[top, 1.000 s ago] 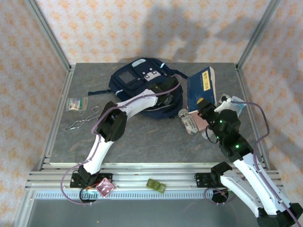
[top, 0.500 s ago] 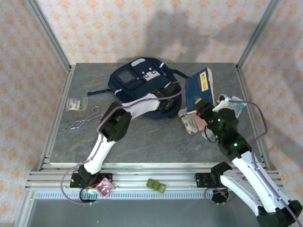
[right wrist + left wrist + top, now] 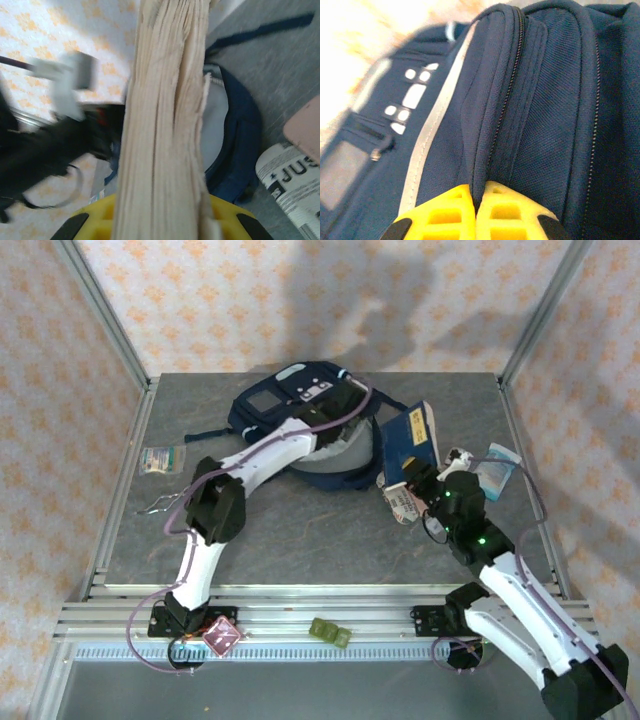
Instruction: Pack the student bag
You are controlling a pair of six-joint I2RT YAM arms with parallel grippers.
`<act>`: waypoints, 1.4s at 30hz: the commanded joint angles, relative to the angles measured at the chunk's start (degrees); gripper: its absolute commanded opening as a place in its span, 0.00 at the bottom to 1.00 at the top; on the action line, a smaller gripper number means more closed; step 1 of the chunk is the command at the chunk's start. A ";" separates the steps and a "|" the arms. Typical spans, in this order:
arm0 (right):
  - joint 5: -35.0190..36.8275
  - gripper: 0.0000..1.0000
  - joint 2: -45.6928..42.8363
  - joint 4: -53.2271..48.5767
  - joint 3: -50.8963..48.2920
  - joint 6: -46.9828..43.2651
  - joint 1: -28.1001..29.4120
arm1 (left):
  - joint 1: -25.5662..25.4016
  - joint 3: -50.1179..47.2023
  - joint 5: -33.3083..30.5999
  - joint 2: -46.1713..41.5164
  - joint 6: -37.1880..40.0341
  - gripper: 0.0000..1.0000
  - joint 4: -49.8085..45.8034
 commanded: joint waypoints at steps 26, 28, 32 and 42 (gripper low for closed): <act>-31.77 0.10 81.44 32.35 49.81 18.29 -0.12 | 0.10 -2.82 1.86 -14.60 -2.83 0.00 8.03; -30.67 0.19 86.28 28.05 56.35 17.85 -0.30 | -0.07 -4.09 2.70 -15.17 -3.57 0.00 8.78; -25.68 0.40 90.15 6.77 67.60 12.32 -0.48 | -0.27 -5.54 3.59 -15.20 -5.01 0.00 9.01; -16.78 0.51 68.21 -3.31 47.09 1.43 -1.88 | -0.25 -8.31 0.99 -13.82 -8.24 0.00 10.51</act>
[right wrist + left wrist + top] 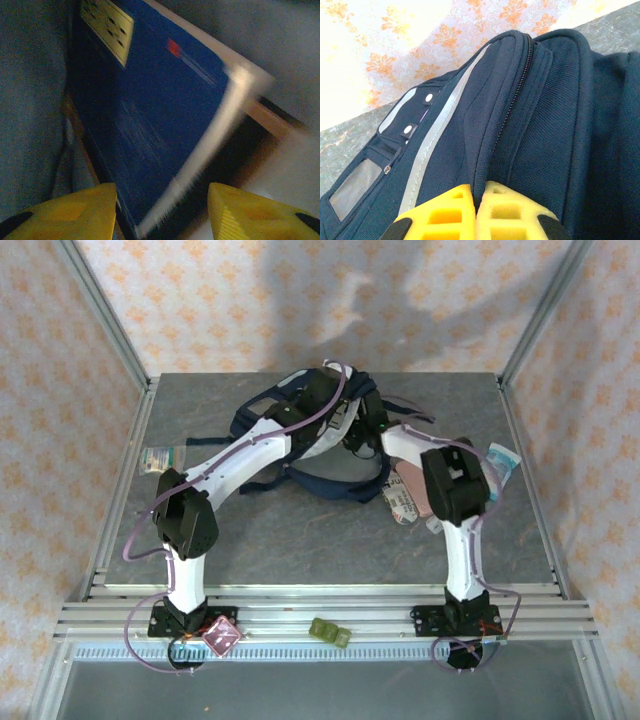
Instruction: Pack the student bag
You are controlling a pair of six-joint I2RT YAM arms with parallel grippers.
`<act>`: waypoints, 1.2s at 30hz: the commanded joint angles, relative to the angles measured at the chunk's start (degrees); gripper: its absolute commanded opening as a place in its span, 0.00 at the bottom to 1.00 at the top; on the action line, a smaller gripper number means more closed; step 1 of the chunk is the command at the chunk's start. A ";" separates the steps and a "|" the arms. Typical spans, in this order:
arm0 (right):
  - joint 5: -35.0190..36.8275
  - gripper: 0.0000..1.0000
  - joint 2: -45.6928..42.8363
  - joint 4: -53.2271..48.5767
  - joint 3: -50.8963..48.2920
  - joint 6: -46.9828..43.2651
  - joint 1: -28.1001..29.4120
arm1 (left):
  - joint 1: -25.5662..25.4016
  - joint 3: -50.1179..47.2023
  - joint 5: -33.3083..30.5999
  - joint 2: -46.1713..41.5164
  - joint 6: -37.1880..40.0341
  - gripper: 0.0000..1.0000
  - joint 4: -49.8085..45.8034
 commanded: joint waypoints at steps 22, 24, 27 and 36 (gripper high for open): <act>9.70 0.32 -34.77 -0.56 -32.57 -17.96 14.03 | -0.84 25.67 8.70 22.02 -19.40 0.00 -3.97; 10.18 0.32 -30.51 0.88 -30.17 -17.49 15.90 | -0.71 29.33 10.19 24.95 -20.04 0.00 -5.50; 9.90 0.35 -24.21 2.39 -26.89 -15.85 16.63 | -0.25 31.53 11.47 25.99 -21.05 0.38 -8.15; 10.93 0.41 -19.49 4.08 -24.00 -14.58 16.81 | 6.35 -16.91 11.02 -7.76 -27.13 0.65 14.12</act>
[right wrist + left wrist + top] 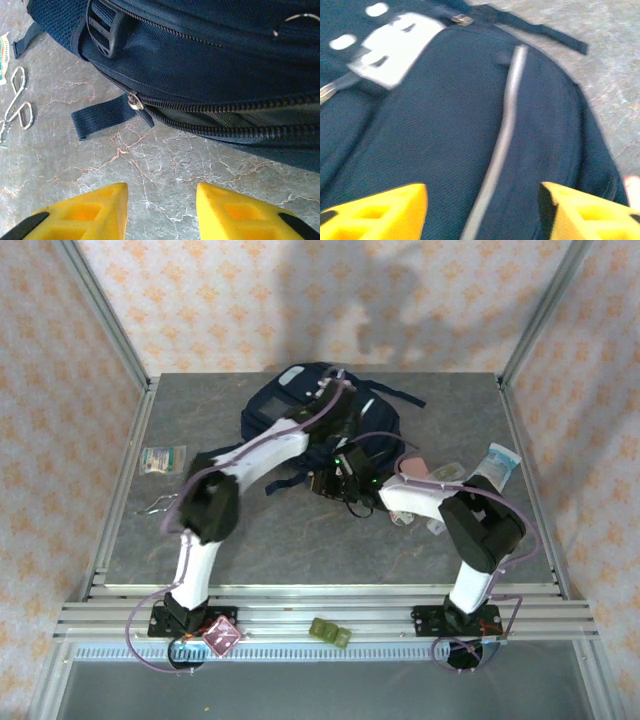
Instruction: Pack the student bag
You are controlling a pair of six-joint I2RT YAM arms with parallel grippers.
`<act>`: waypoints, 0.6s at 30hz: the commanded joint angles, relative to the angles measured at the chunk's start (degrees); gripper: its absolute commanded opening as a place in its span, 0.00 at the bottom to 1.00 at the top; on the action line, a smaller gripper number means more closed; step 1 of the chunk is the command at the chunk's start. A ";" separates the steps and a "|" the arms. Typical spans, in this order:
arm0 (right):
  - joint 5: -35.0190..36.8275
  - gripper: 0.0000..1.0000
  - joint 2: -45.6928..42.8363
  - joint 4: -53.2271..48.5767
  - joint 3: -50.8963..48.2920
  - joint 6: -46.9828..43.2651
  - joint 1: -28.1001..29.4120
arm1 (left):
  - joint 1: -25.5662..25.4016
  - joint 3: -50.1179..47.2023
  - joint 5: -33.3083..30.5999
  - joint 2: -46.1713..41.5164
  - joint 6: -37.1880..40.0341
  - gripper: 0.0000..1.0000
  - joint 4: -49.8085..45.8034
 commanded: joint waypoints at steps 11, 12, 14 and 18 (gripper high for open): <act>1.90 0.47 -5.87 3.88 -3.01 1.09 0.00 | 12.18 -49.96 9.16 -22.02 -22.09 0.81 41.17; 1.88 0.47 -6.16 3.98 -3.24 1.39 0.00 | 12.16 -50.77 9.32 -21.05 -22.52 0.81 43.64; 1.90 0.47 -6.49 3.98 -3.76 1.81 0.00 | 12.29 -50.67 8.57 -18.62 -23.15 0.82 45.22; 1.86 0.47 -6.97 3.90 -4.56 2.09 0.00 | 12.55 -49.24 8.41 -14.10 -23.71 0.82 47.04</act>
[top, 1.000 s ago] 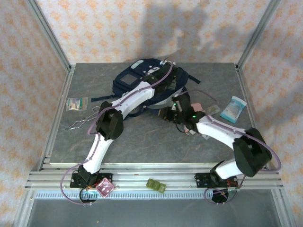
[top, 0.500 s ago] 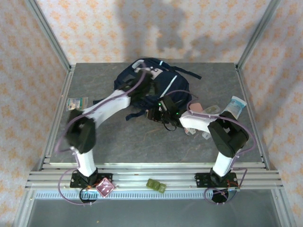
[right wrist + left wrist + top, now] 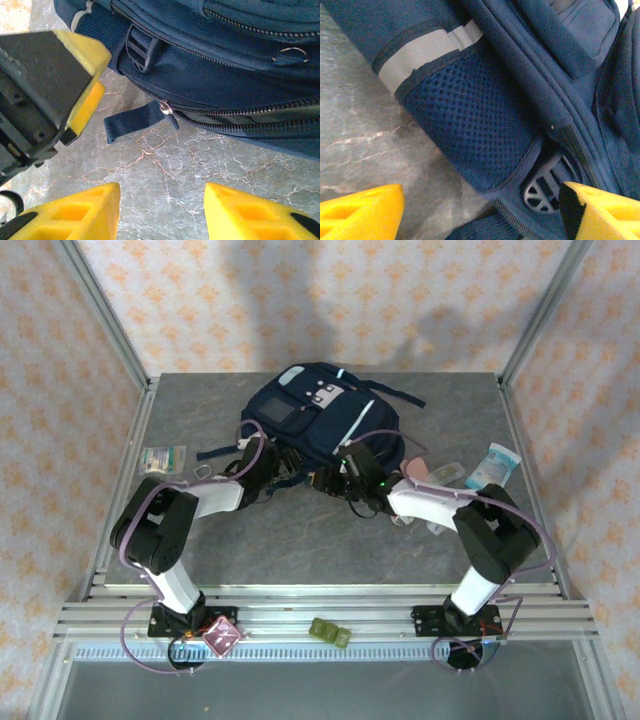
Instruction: Pack the student bag
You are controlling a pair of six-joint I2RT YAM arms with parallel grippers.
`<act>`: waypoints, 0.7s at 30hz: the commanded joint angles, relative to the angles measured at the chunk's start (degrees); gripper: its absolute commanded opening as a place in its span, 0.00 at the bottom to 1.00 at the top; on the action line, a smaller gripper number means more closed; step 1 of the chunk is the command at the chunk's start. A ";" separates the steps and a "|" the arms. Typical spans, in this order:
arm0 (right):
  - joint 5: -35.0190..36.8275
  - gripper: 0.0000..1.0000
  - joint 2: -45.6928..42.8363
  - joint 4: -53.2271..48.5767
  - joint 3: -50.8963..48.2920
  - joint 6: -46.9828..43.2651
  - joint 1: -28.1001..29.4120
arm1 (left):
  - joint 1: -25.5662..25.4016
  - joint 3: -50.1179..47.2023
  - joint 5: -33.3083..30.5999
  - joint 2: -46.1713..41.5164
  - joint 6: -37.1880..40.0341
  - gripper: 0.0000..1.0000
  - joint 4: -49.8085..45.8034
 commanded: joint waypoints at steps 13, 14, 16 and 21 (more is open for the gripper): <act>2.71 0.42 2.41 -0.57 0.83 1.59 0.62 | 1.26 7.65 5.29 6.49 0.11 0.01 9.75; 2.82 0.41 2.66 -0.77 1.28 1.58 0.62 | 1.28 7.50 5.53 5.40 0.57 0.00 9.04; 3.02 0.41 3.20 -1.26 1.95 1.49 0.62 | 1.35 6.93 6.06 2.97 0.89 0.00 7.66; 5.22 0.44 4.09 -3.43 4.93 0.48 1.26 | 1.30 4.08 7.24 -5.14 -1.23 0.00 6.39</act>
